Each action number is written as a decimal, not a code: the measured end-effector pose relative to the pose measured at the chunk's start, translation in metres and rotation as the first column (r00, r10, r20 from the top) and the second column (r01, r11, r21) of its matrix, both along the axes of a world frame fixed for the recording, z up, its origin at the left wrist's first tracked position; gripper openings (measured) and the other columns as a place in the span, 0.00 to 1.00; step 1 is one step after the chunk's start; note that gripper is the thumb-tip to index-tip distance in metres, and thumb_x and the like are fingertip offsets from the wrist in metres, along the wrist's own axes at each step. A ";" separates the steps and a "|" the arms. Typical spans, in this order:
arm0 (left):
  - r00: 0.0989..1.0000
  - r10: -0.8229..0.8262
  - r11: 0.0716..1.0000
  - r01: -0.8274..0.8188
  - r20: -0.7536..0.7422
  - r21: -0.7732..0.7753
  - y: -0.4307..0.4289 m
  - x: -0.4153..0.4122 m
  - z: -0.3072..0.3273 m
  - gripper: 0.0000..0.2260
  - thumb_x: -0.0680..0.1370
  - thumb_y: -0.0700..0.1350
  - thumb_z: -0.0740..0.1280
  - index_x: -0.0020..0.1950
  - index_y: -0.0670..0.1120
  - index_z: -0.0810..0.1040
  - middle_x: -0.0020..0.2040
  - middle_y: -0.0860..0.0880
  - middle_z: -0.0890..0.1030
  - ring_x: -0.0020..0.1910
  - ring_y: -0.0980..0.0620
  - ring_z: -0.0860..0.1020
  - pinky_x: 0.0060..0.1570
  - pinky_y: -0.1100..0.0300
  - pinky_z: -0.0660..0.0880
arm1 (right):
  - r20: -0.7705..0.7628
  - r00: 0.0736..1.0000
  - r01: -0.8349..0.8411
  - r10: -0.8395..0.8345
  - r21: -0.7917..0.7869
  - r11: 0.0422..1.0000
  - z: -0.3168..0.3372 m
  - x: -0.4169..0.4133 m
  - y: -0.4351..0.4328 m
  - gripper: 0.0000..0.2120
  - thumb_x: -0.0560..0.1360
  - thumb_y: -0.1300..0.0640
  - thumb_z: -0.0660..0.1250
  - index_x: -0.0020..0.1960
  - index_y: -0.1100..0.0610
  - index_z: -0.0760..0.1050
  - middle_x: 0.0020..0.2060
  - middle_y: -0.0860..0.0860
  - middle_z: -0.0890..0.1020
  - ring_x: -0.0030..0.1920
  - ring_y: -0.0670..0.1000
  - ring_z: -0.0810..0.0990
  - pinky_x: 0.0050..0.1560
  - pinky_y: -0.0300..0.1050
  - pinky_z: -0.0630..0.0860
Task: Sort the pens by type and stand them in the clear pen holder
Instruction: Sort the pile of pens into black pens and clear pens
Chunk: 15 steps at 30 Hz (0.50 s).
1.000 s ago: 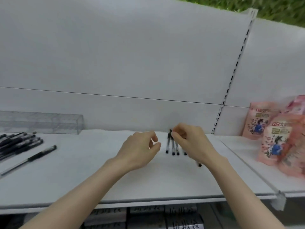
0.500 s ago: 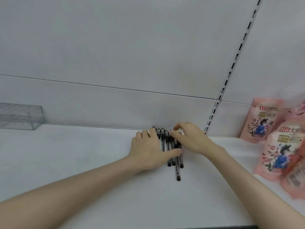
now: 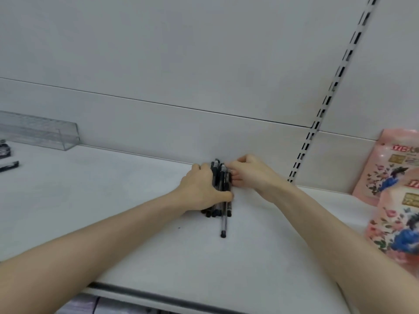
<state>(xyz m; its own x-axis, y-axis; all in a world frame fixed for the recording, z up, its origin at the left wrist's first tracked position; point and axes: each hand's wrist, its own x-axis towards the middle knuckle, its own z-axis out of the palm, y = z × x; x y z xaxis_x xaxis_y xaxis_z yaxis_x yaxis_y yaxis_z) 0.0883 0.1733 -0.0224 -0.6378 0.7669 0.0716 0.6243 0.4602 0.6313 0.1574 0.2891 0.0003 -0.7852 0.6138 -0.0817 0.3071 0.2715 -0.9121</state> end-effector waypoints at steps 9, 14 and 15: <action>0.983 -0.167 0.966 0.149 0.073 0.211 -0.013 0.003 -0.004 0.18 0.70 0.40 0.69 0.59 0.44 0.70 0.46 0.49 0.76 0.44 0.50 0.75 0.47 0.56 0.75 | -0.223 0.971 -0.149 0.082 -0.303 0.941 -0.007 -0.002 -0.010 0.06 0.76 0.60 0.68 0.42 0.62 0.77 0.37 0.55 0.81 0.36 0.49 0.81 0.39 0.41 0.79; 0.963 -0.248 0.853 0.164 0.108 0.496 -0.020 0.009 0.004 0.24 0.75 0.36 0.66 0.67 0.49 0.63 0.46 0.49 0.76 0.39 0.54 0.74 0.42 0.57 0.75 | -0.490 0.871 -0.165 0.023 -0.248 0.955 0.015 0.000 -0.024 0.03 0.75 0.64 0.67 0.47 0.60 0.75 0.38 0.52 0.79 0.37 0.46 0.80 0.41 0.37 0.74; 0.958 -0.257 0.830 0.152 0.126 0.536 -0.021 0.008 0.006 0.23 0.76 0.37 0.66 0.67 0.49 0.63 0.47 0.51 0.77 0.40 0.52 0.76 0.44 0.55 0.76 | -0.531 0.847 -0.176 0.037 -0.213 0.961 0.023 0.002 -0.027 0.05 0.75 0.65 0.67 0.49 0.60 0.74 0.39 0.51 0.79 0.38 0.47 0.79 0.39 0.39 0.73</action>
<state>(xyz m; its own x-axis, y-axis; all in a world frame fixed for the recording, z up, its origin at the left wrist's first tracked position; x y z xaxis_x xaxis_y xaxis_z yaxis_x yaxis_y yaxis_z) 0.0966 0.1521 -0.0167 -0.5120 0.7652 0.3903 0.5148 -0.0903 0.8525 0.1593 0.2620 0.0228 -0.8138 0.5383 0.2189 -0.2458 0.0224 -0.9691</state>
